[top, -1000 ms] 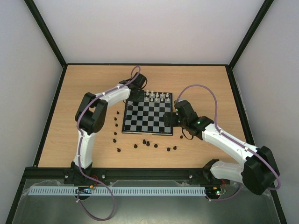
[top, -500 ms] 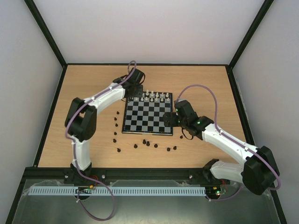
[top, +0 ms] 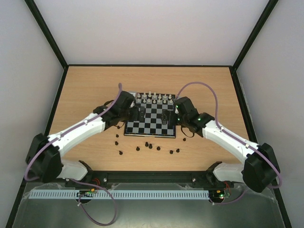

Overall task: Set up the chess pieces on the board
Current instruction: Place the chess piece on the chessboard, then pick up the chess piece at the center of the board.

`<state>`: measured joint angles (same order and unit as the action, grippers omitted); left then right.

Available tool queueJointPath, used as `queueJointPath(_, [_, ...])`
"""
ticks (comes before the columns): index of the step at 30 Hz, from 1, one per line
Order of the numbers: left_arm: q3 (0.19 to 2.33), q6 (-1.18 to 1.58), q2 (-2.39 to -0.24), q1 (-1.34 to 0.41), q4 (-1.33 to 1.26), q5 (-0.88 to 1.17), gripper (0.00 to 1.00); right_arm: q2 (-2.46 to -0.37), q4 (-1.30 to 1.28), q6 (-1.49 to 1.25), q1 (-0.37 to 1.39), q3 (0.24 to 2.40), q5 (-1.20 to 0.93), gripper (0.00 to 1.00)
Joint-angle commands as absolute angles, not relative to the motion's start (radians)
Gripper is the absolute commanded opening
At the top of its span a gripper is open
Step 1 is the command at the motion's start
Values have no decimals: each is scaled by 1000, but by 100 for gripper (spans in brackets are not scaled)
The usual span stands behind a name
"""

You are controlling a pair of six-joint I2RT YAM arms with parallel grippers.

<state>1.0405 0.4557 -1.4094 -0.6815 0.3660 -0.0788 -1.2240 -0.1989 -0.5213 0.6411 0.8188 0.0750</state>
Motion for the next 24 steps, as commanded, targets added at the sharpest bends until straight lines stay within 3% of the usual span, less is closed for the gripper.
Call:
queueJointPath(1, [964,524,-1244,-699,284,-22,99,-1256,-242,-565,638,902,-71,99])
queueJointPath(9, [1002,559,-1236,-843,374,-41,99,-1270,-183,-569,638,810,-159,99])
queueJointPath(13, [976,567,-1119,-911,395,-134,99,-1233,-177,-555,638,795,-157,99])
queueJointPath(18, [870,576,-941,-922,343,-147,99,-1145,-90,-568,638,705,-129,99])
queueJointPath(24, [835,551,-970,-922,369,-178,99,-1212,-62,-546,639,729,-140,99])
